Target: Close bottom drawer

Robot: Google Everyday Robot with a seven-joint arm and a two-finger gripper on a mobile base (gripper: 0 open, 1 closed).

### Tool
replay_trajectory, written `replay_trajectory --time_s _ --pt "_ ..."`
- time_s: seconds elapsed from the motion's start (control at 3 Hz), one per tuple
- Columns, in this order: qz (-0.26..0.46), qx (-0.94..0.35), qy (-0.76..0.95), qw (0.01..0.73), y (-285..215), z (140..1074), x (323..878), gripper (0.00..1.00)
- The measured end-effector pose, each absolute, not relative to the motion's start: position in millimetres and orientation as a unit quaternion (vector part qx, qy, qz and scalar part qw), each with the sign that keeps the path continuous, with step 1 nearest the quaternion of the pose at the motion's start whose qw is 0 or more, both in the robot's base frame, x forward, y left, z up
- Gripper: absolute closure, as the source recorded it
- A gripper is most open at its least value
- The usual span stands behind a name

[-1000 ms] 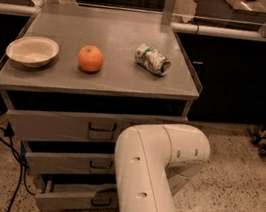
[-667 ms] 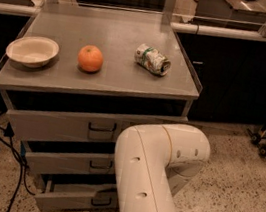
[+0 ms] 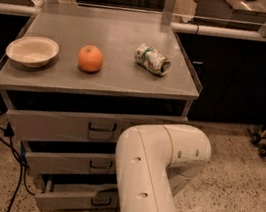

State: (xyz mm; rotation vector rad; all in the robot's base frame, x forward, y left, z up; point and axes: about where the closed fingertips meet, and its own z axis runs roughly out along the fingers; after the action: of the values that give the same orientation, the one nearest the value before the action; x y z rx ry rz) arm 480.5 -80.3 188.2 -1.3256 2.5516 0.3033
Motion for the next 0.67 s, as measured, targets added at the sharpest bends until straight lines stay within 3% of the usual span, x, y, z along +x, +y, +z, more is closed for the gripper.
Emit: replay_trajectory --time_s 0.33,0.67 --pt "0.091 -0.449 0.877 0.146 -82.1 190.5 499.7 0.89" --pt "0.07 -0.447 0.875 0.171 -78.9 188.8 522.0 1.0"
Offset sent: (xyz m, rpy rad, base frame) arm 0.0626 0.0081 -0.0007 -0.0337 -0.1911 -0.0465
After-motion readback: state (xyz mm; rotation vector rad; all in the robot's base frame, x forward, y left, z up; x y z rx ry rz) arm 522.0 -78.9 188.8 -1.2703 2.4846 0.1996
